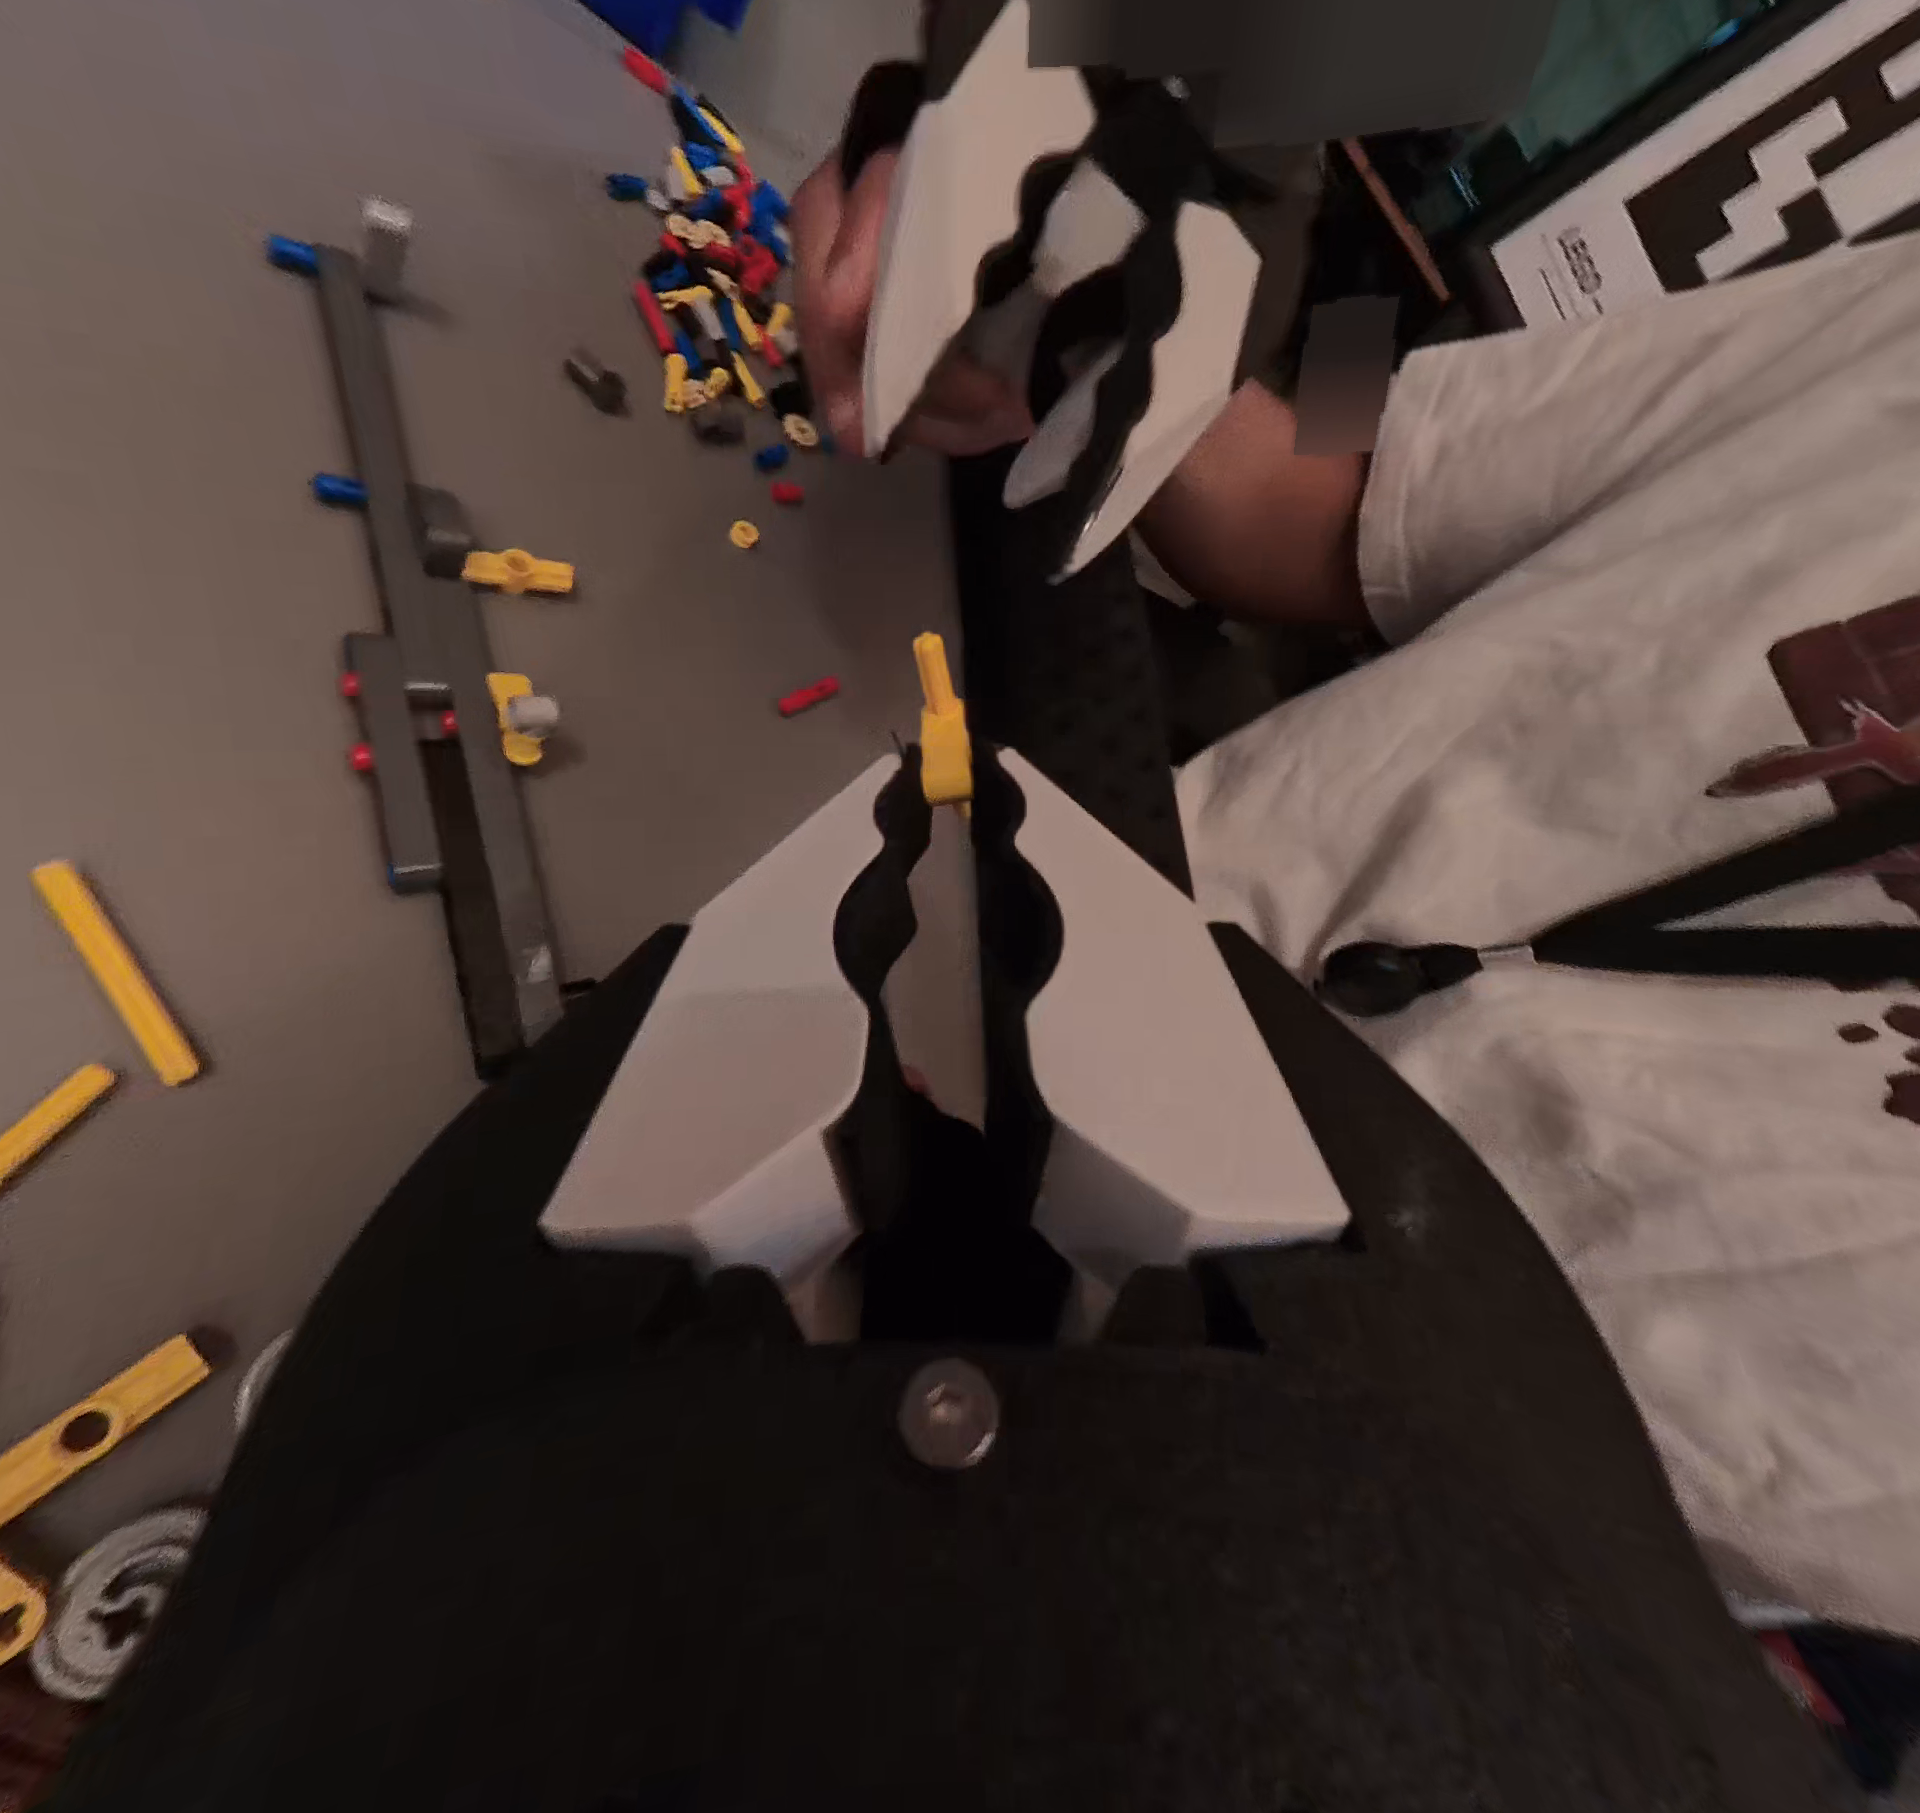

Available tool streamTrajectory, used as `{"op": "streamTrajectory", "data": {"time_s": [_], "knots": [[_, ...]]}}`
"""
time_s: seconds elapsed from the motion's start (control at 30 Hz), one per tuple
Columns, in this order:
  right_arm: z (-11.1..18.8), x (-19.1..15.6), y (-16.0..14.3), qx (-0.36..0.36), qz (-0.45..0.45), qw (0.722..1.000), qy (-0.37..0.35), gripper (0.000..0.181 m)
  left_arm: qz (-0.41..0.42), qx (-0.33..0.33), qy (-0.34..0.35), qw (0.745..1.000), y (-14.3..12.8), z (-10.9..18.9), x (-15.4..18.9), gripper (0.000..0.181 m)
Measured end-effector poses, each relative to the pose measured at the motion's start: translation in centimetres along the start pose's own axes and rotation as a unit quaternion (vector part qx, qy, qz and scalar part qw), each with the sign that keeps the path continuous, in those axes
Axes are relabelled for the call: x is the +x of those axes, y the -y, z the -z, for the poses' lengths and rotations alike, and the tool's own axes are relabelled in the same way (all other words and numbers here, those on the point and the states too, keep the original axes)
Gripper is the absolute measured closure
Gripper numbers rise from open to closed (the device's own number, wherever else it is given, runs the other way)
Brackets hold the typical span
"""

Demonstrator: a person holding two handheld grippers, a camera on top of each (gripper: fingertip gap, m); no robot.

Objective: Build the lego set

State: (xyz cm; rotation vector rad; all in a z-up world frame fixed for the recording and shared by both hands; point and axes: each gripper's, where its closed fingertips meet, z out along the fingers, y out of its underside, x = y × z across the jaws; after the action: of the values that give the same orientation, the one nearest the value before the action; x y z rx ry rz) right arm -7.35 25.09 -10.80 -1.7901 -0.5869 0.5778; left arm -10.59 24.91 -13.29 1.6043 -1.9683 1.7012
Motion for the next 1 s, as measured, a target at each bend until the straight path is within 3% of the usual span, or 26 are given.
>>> {"op": "streamTrajectory", "data": {"time_s": [0.1,0.23,0.33,0.43,0.5,0.57,0.7,0.77,0.87,1.0], "knots": [[-0.5,-0.6,0.3,0.021,-0.058,0.997,0.037,0.155,-0.032,-0.043,-0.004,0.999,0.5,-0.2,1.0,0.176],[-1.0,-2.6,0.7,0.036,-0.071,0.994,0.078,0.158,-0.06,-0.082,-0.011,0.995,0.8,-1.1,2.5,0.175],[-1.0,-3.0,0.7,0.041,-0.062,0.994,0.074,0.177,-0.082,-0.104,0.008,0.991,0.6,-1.6,2.8,0.175],[-0.5,-2.9,1.4,0.067,-0.087,0.991,0.078,0.177,-0.073,-0.077,0.015,0.994,1.7,-1.2,3.2,0.175],[-0.4,-1.2,2.3,0.107,-0.151,0.981,0.055,0.177,-0.087,-0.027,0.056,0.994,3.3,-0.5,2.3,0.173],[-0.3,1.5,2.8,0.152,-0.242,0.958,0.022,0.178,-0.157,0.029,0.164,0.973,5.1,1.0,0.2,0.158],[0.1,3.6,3.9,0.234,-0.37,0.898,0.052,0.178,-0.265,0.085,0.291,0.915,6.4,2.1,-1.1,0.155],[-0.3,4.0,3.7,0.239,-0.399,0.884,0.05,0.178,-0.316,0.087,0.349,0.878,6.5,2.1,-1.8,0.158],[-1.1,4.1,3.0,0.236,-0.418,0.877,0.04,0.178,-0.372,0.091,0.397,0.834,6.7,2.1,-1.9,0.169],[-1.3,4.2,2.6,0.24,-0.428,0.871,0.033,0.178,-0.389,0.084,0.401,0.825,6.5,1.6,-2.1,0.179]]}}
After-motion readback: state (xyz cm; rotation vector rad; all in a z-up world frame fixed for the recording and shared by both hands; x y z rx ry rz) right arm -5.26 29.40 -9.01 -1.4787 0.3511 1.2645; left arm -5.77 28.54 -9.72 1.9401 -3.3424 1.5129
